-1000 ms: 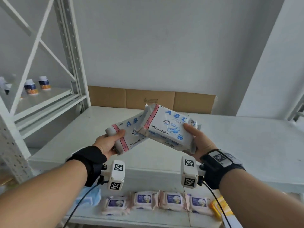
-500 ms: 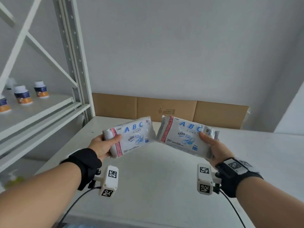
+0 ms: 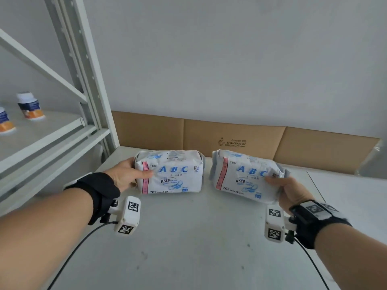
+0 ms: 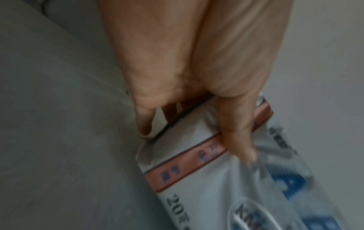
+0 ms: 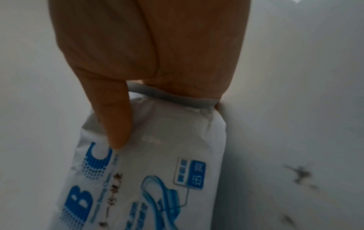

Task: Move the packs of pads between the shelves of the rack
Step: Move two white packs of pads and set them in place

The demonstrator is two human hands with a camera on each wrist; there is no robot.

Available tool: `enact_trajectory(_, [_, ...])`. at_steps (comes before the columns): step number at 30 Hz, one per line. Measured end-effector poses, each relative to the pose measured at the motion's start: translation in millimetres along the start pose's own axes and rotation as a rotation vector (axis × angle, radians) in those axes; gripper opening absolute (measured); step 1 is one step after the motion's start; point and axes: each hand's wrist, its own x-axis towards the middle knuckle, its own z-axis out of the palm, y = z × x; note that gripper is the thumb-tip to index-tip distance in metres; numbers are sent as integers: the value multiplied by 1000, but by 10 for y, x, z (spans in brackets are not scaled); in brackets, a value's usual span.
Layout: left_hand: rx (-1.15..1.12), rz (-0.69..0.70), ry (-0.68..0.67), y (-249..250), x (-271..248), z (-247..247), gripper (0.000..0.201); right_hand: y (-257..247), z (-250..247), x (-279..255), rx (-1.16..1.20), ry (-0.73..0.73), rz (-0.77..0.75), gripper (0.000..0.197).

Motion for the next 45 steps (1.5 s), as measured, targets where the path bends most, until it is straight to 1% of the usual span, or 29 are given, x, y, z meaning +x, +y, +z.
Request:
enact_trajectory(3, [45,-31,-25,55,199,-135,56,-42,60,144,-2,31,17,58])
enact_trajectory(6, [-18,-32,-23,52,374,-191,60,-44,99,272,-49,59,7,74])
enact_trajectory(10, [-101,-33,-44,71,596,-199,61,-11,142,420,-86,95,-3,85])
enact_trajectory(12, [-126,-39,-54,79,689,-176,62,13,175,485,-84,111,-11,87])
enact_trajectory(17, [-107,-39,-62,103,823,-122,64,68,284,606,-95,117,-10,86])
enact_trajectory(21, [-81,-50,-71,113,875,-172,71,108,304,624,-79,129,-8,84])
enact_trajectory(24, [-67,-54,-72,123,889,-194,75,134,326,592,-105,134,-16,89])
enact_trajectory(28, [-55,-45,-34,82,893,-188,70,155,357,550,-108,180,-12,90])
enact_trajectory(30, [-68,-35,-15,62,880,-170,66,175,350,532,-147,208,-8,91])
enact_trajectory(32, [-77,-33,-2,53,841,-155,66,216,310,523,-191,274,17,82])
enact_trajectory(34, [-68,-17,37,73,766,-132,66,239,259,480,-229,356,72,65])
enact_trajectory(35, [-36,-2,74,99,715,-115,61,248,228,440,-254,372,106,64])
enact_trajectory(36, [-2,24,111,121,672,-97,58,255,203,395,-274,387,141,68])
enact_trajectory(37, [29,51,155,134,646,-82,60,256,180,341,-283,408,167,71])
enact_trajectory(39, [63,89,249,168,602,-34,75,245,155,212,-246,447,188,71])
enact_trajectory(42, [83,120,305,242,475,94,92,201,169,-37,-183,474,182,63])
enact_trajectory(43, [92,120,317,259,412,142,94,176,191,-137,-175,474,177,58])
enact_trajectory(45, [130,143,332,285,262,258,89,110,219,-348,-159,454,153,47])
